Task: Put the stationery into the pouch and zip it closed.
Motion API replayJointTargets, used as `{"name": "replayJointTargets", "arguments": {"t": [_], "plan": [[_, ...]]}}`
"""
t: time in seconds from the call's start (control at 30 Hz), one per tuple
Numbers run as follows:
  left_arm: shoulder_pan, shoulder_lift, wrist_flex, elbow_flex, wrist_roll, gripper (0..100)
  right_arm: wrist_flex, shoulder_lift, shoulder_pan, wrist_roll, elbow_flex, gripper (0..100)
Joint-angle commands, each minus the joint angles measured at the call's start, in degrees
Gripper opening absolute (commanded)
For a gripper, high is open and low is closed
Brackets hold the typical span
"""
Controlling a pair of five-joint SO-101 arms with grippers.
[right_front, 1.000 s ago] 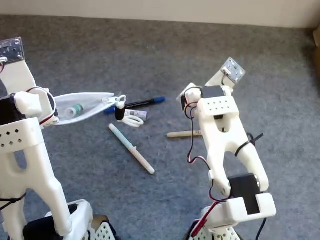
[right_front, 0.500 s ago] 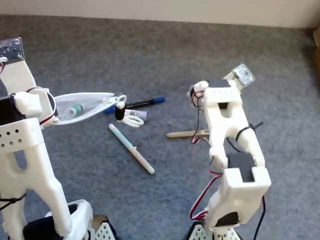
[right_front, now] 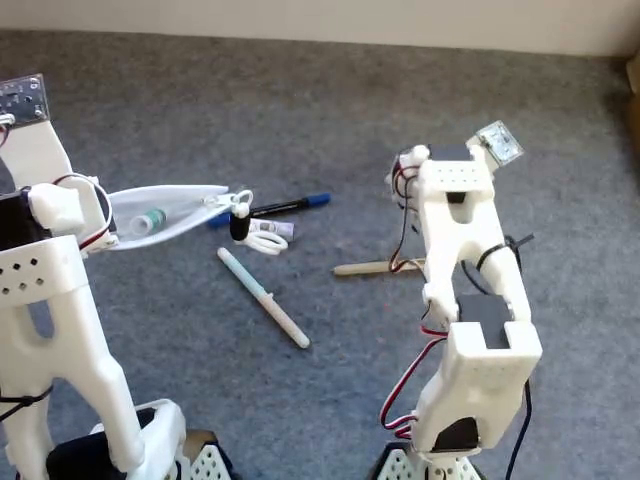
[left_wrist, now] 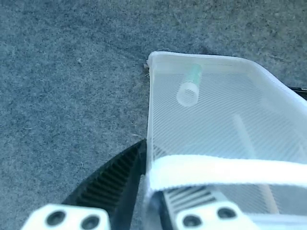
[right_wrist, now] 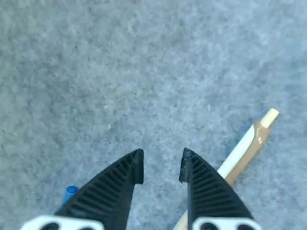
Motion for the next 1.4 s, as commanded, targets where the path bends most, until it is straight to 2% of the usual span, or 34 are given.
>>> {"name": "replayJointTargets", "arguments": {"t": [0.0, 1.37], "plan": [[-0.3, 1.2, -1.1, 0.2, 0.4, 1, 1.4, -1.3, 1.5, -0.5, -3.6, 12.2], [-0.2, 0.7, -3.7, 3.8, 0.4, 1, 10.6, -0.8, 4.6, -0.3, 6.0, 12.2]]}}
